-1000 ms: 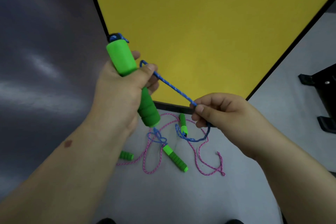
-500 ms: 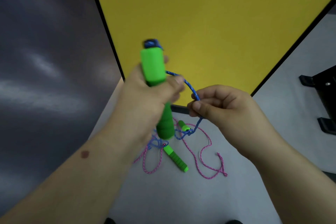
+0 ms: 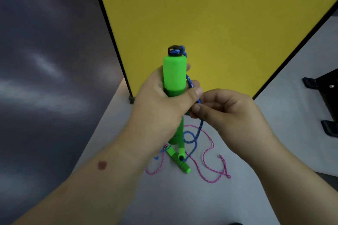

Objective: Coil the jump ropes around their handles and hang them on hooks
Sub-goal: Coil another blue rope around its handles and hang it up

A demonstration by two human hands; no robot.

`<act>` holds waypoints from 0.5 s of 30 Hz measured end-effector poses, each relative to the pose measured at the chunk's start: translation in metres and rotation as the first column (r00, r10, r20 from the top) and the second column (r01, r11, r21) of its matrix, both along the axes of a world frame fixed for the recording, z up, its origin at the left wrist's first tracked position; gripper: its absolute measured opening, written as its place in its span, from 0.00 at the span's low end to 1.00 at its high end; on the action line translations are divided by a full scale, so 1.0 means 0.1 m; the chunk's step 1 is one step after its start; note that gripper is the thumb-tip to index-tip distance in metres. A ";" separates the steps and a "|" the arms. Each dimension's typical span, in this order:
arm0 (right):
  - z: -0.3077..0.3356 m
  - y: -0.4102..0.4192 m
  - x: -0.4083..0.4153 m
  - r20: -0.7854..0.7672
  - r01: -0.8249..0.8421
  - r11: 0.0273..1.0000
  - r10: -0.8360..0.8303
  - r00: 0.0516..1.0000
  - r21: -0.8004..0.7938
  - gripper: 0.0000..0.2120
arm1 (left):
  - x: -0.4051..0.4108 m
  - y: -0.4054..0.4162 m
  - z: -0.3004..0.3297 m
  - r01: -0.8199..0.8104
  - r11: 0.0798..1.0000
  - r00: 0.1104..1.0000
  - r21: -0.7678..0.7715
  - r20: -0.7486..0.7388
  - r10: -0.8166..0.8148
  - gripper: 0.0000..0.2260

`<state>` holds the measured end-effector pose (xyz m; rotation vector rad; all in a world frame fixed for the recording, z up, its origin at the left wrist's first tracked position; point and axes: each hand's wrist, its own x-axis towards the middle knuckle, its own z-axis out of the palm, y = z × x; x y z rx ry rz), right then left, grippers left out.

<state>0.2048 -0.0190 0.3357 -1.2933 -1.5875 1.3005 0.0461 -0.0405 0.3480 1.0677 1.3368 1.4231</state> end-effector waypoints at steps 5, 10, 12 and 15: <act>-0.06 0.01 0.07 0.169 -0.085 0.990 0.103 0.980 -0.112 0.02 | -0.23 0.13 0.13 -0.224 0.974 0.940 0.023 0.270 0.209 0.14; 0.00 0.01 0.02 0.063 -0.026 1.000 0.026 0.998 -0.004 0.06 | -0.13 0.05 0.02 -0.061 0.998 0.994 -0.010 0.095 0.061 0.17; 0.03 0.01 0.01 0.057 -0.046 0.999 0.046 0.997 0.007 0.05 | -0.04 0.02 -0.03 -0.023 1.000 1.000 -0.008 0.007 0.023 0.16; -0.02 0.01 0.05 0.109 -0.093 0.989 0.106 0.988 -0.113 0.03 | -0.14 0.09 0.02 -0.126 0.992 0.972 -0.026 0.197 0.129 0.15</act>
